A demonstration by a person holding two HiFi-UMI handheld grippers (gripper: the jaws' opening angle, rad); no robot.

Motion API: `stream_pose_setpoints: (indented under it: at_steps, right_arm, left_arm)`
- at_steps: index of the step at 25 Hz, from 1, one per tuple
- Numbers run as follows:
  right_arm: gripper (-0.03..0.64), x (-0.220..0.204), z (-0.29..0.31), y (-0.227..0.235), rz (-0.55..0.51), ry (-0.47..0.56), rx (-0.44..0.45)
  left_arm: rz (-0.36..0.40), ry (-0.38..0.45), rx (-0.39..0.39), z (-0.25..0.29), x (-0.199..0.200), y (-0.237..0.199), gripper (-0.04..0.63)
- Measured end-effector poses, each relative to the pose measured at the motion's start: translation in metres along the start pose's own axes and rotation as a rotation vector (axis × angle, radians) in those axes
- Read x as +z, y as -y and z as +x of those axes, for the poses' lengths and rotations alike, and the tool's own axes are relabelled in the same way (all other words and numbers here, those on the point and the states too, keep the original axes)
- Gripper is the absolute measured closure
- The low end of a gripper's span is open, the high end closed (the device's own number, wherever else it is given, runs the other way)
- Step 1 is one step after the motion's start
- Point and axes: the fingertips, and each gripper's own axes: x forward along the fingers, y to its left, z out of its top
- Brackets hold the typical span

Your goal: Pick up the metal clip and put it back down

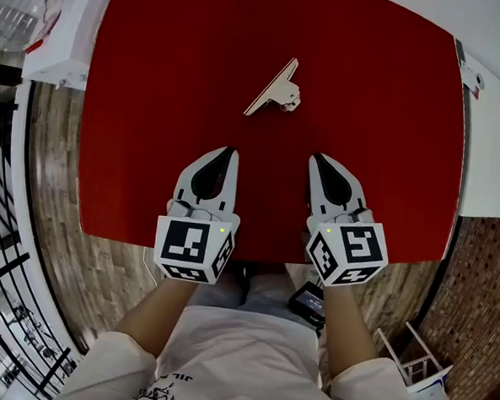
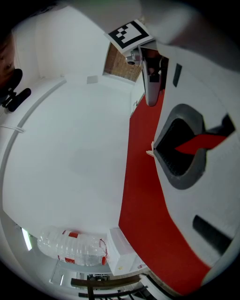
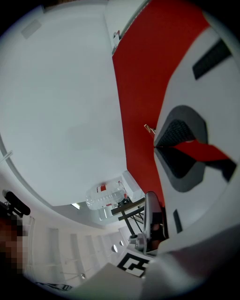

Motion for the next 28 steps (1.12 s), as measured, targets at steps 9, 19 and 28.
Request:
stream_pose_setpoints:
  at_steps: [9, 19, 28]
  right_arm:
    - [0.611, -0.012, 0.049, 0.017, 0.028, -0.031, 0.000]
    - [0.492, -0.032, 0.108, 0.029, 0.143, -0.086, 0.006]
    - [0.457, -0.038, 0.140, 0.033, 0.241, -0.105, 0.021]
  left_arm:
    - [-0.001, -0.017, -0.002, 0.038, -0.015, -0.014, 0.589]
    - [0.011, -0.050, 0.001, 0.047, -0.036, -0.020, 0.589]
    - [0.000, -0.062, 0.019, 0.048, -0.044, -0.031, 0.589]
